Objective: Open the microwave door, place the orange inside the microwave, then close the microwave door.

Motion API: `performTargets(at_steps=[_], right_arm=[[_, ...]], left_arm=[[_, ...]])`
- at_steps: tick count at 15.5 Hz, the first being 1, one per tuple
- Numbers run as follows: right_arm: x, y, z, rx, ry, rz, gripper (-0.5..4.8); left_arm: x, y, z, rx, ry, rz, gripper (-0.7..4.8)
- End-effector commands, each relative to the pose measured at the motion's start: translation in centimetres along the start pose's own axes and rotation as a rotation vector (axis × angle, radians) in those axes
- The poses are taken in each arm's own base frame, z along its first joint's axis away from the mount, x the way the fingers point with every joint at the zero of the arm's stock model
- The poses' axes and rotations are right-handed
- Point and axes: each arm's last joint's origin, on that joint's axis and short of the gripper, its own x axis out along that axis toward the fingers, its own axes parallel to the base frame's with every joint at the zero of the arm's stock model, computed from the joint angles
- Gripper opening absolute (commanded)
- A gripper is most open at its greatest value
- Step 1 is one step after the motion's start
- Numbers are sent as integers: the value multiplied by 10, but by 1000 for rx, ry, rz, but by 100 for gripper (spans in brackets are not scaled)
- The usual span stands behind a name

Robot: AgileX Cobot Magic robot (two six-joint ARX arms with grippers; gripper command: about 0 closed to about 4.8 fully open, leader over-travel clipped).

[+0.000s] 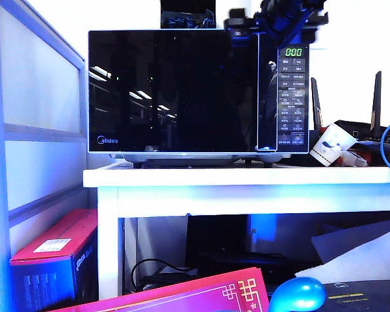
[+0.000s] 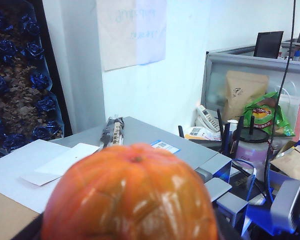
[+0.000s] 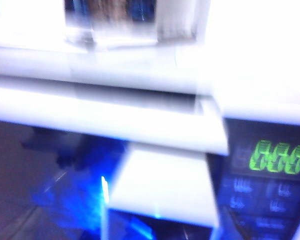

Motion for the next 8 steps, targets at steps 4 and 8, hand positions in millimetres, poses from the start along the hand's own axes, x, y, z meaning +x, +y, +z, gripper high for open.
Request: performTargets(at_steps=[4,8], right_arm=[[-4,1,0,-13,36,70,421],[-14,-3,15,-12,30,69,419]], left_arm=[[-2,-1,5,14,-21,-2,183],[-2,-1,5,13,-22,-2,183]])
